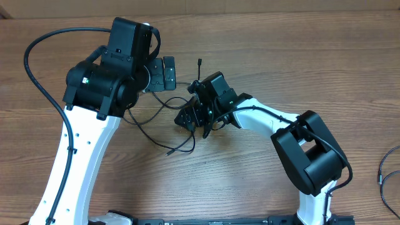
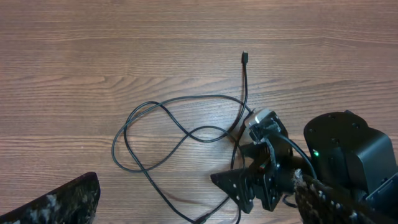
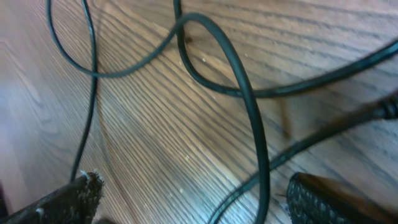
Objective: Untangle cables
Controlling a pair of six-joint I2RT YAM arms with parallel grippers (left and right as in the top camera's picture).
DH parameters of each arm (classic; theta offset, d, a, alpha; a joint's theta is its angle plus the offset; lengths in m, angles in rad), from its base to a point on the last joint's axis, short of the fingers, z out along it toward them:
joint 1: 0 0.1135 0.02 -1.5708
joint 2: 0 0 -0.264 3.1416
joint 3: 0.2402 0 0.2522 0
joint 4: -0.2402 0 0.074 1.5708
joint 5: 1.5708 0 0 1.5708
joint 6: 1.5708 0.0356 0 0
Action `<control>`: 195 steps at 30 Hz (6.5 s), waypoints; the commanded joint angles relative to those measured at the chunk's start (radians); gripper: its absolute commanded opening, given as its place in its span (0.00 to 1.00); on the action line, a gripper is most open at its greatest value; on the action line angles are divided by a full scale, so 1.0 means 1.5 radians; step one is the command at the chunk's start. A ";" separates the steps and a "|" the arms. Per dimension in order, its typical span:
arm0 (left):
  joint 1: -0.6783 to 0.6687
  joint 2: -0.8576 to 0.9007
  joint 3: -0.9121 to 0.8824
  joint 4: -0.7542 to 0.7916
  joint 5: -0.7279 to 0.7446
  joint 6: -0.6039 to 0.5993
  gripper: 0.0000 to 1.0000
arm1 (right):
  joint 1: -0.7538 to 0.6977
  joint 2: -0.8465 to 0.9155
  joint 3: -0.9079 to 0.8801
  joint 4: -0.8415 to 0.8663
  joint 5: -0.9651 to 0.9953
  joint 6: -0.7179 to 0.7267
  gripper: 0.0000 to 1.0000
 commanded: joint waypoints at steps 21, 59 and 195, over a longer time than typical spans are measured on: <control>0.001 -0.002 0.007 0.001 0.005 -0.009 1.00 | 0.028 0.051 -0.003 0.083 0.005 0.070 0.39; 0.001 -0.002 0.007 0.001 0.005 -0.009 1.00 | -0.389 -0.565 0.094 -0.047 -0.119 0.057 0.04; 0.001 -0.002 0.007 0.001 0.005 -0.009 1.00 | -0.590 0.042 0.193 -0.441 0.362 -0.174 0.89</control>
